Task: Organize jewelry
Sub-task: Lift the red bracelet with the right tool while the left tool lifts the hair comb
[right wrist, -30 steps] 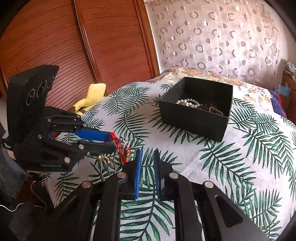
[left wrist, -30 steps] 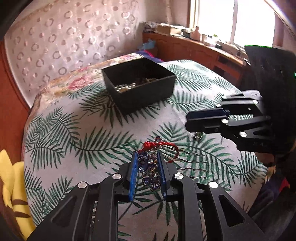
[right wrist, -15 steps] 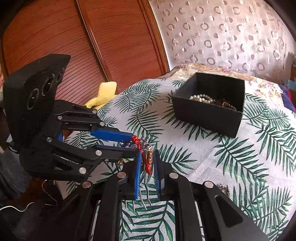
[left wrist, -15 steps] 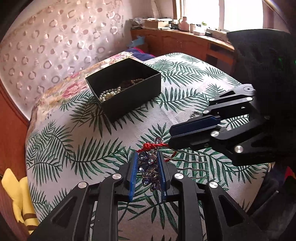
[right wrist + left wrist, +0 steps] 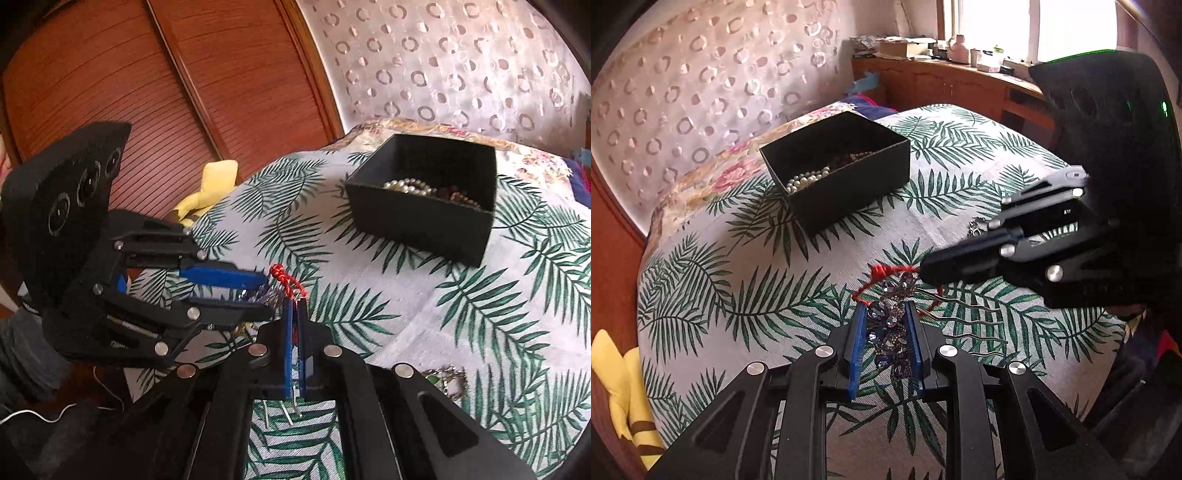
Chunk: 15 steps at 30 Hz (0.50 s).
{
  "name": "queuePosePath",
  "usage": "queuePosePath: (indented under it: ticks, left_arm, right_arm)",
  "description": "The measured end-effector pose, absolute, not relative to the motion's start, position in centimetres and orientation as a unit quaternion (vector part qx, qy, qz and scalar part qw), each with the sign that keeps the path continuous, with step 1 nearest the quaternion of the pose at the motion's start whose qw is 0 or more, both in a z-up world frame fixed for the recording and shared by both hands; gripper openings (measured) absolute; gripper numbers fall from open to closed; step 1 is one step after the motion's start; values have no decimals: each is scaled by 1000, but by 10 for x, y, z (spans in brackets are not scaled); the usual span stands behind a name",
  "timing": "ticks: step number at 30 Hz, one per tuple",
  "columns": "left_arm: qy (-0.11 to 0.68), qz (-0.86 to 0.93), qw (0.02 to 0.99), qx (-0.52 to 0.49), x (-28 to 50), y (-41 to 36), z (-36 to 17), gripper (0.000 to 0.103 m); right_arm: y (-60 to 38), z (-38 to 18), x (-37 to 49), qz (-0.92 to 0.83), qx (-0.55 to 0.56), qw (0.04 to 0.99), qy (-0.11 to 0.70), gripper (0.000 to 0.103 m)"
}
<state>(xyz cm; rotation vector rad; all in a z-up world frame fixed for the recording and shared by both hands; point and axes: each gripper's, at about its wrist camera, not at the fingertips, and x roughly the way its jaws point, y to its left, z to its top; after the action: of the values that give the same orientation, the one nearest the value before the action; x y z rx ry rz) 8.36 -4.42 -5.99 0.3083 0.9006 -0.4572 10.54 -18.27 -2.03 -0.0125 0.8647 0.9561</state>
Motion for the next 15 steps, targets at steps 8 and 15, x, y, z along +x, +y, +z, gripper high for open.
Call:
queuePosePath:
  ticks: [8, 15]
  left_arm:
    - [413, -210, 876, 132, 80, -36, -54, 19]
    - [351, -160, 908, 165, 78, -32, -28, 19]
  right_arm:
    - [-199, -5, 114, 375, -36, 849, 371, 3]
    - [-215, -9, 121, 346, -54, 859, 375, 3]
